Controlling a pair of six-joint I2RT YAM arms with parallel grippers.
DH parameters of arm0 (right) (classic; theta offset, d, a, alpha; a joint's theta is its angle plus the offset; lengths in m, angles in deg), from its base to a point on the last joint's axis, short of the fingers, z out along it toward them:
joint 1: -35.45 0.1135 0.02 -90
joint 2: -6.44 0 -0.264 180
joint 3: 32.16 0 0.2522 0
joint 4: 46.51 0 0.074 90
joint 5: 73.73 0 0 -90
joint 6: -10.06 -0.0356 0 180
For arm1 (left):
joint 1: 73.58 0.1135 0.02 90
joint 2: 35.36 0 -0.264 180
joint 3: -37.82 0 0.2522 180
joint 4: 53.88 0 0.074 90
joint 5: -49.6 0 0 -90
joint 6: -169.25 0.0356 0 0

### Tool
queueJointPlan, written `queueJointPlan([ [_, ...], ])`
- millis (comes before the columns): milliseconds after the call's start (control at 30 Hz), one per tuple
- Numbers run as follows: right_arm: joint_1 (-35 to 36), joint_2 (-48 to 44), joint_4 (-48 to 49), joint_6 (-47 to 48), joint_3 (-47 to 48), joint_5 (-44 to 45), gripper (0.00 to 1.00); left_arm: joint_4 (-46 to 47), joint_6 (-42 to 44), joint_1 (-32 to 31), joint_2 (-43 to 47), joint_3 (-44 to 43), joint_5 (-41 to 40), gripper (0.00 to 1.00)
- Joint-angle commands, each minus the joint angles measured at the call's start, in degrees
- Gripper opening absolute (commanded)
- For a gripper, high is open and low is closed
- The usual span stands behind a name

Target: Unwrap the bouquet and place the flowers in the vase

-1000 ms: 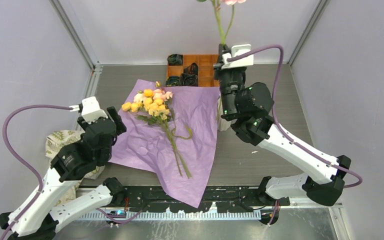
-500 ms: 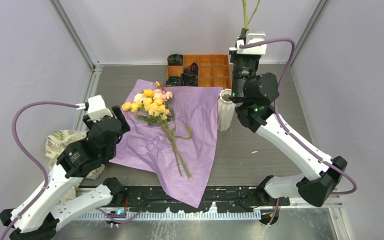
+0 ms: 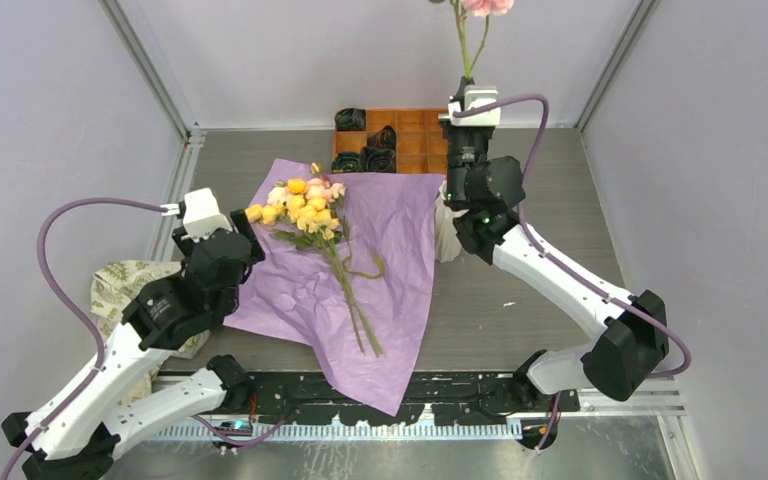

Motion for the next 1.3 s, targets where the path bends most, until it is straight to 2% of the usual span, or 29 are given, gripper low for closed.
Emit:
queueJointPlan([
  [0, -0.2, -3.1, 9.1, -4.9, -7.3, 0.1, 0.01, 4.8, 0.2, 0.1, -0.6, 0.7, -1.3, 0.67],
  [267, -0.2, -9.0, 7.9, -14.3, -20.2, 2.1, 0.01, 5.8, 0.5, 0.3, -3.5, 0.6, 1.2, 0.65],
  [333, -0.1, -10.2, 7.3, -15.5, -22.3, 3.0, 0.04, 6.1, 0.4, 0.3, -3.8, 0.6, 1.7, 0.65],
  [400, -0.2, -11.4, 5.7, -16.7, -23.8, 3.8, 0.13, 6.4, 0.2, 0.3, -3.9, 0.8, 2.1, 0.65],
  [533, -0.1, -13.8, 0.0, -19.2, -24.9, 3.2, 0.46, 7.3, -0.3, 0.3, -4.2, 1.3, 3.1, 0.65],
  [767, -0.1, -17.0, -7.5, -23.7, -25.7, 2.8, 0.73, 8.0, -1.2, 0.2, -6.0, 1.5, 5.3, 0.65],
  [1067, -0.2, -26.2, -20.3, -30.0, -25.8, 4.1, 0.85, 10.1, -1.6, 0.3, -8.8, 1.7, 8.0, 0.66],
  [1267, -0.1, -34.0, -29.3, -34.9, -25.6, -2.5, 0.91, 12.9, -1.9, 1.5, -12.5, 1.0, 16.1, 0.66],
])
